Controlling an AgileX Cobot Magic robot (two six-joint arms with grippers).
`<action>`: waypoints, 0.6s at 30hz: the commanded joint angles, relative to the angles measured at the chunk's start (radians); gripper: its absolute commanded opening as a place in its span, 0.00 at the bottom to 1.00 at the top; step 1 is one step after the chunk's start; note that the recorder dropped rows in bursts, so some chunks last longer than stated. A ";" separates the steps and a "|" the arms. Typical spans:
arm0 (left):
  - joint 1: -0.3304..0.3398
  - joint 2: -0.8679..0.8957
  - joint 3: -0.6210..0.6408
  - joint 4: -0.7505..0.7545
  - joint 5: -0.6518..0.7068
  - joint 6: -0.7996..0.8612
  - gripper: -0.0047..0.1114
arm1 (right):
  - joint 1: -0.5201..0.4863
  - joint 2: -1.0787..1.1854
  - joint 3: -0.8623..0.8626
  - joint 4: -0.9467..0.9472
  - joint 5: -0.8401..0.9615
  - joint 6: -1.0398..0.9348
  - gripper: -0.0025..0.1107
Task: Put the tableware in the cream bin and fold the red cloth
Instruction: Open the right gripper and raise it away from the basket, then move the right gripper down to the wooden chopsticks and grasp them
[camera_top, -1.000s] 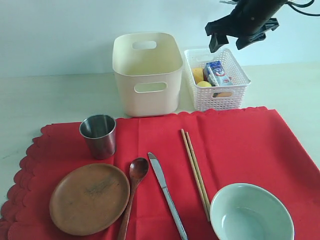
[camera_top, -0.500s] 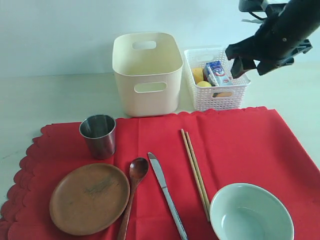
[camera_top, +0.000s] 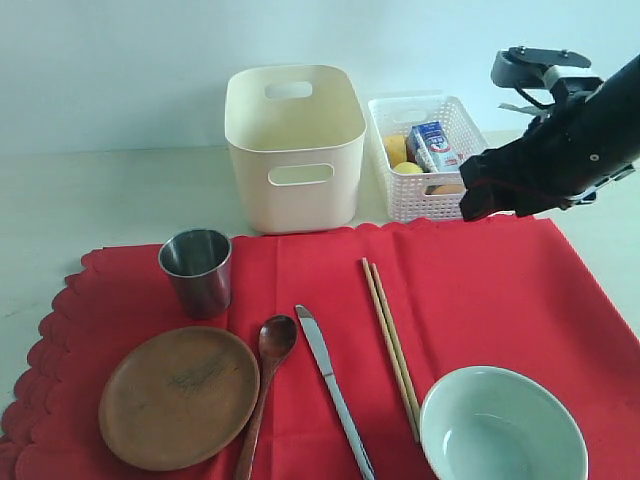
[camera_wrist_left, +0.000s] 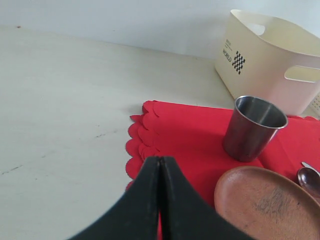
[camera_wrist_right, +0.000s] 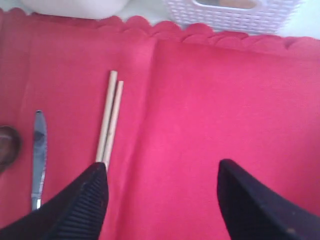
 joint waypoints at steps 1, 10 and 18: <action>0.001 -0.004 0.003 -0.001 -0.008 -0.001 0.04 | 0.001 -0.007 0.025 0.217 -0.003 -0.215 0.55; 0.001 -0.004 0.003 -0.001 -0.008 -0.001 0.04 | 0.107 0.075 0.025 0.254 0.004 -0.329 0.55; 0.001 -0.004 0.003 -0.002 -0.006 -0.001 0.04 | 0.219 0.185 0.022 0.216 -0.165 -0.351 0.55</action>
